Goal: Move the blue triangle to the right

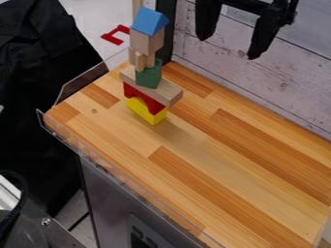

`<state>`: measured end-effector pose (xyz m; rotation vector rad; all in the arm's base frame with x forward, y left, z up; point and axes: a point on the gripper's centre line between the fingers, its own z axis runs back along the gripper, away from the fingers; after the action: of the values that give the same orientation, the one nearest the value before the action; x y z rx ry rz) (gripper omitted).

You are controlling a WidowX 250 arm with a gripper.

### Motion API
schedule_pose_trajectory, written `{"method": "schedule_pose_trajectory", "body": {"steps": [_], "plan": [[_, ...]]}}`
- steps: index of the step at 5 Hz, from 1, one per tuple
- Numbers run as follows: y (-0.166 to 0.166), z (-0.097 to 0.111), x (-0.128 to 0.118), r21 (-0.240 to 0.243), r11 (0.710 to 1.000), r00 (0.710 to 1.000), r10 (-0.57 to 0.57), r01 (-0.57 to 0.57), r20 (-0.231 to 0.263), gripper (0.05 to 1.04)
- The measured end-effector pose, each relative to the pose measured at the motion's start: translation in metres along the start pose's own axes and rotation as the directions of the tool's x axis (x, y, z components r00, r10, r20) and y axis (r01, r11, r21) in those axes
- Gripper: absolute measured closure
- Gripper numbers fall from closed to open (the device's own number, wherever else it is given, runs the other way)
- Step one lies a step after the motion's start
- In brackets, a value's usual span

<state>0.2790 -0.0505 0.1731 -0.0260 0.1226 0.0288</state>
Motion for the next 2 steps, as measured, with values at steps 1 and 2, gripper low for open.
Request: {"method": "schedule_pose_trajectory", "body": {"steps": [1, 2], "plan": [[0.0004, -0.0093, 0.0002, 0.006, 1.000, 0.999, 0.002, -0.002, -0.035, 0.083], [0.0097, -0.0093, 0.0028, 0.001, 1.000, 0.999, 0.024, -0.024, -0.031, 0.083]]}}
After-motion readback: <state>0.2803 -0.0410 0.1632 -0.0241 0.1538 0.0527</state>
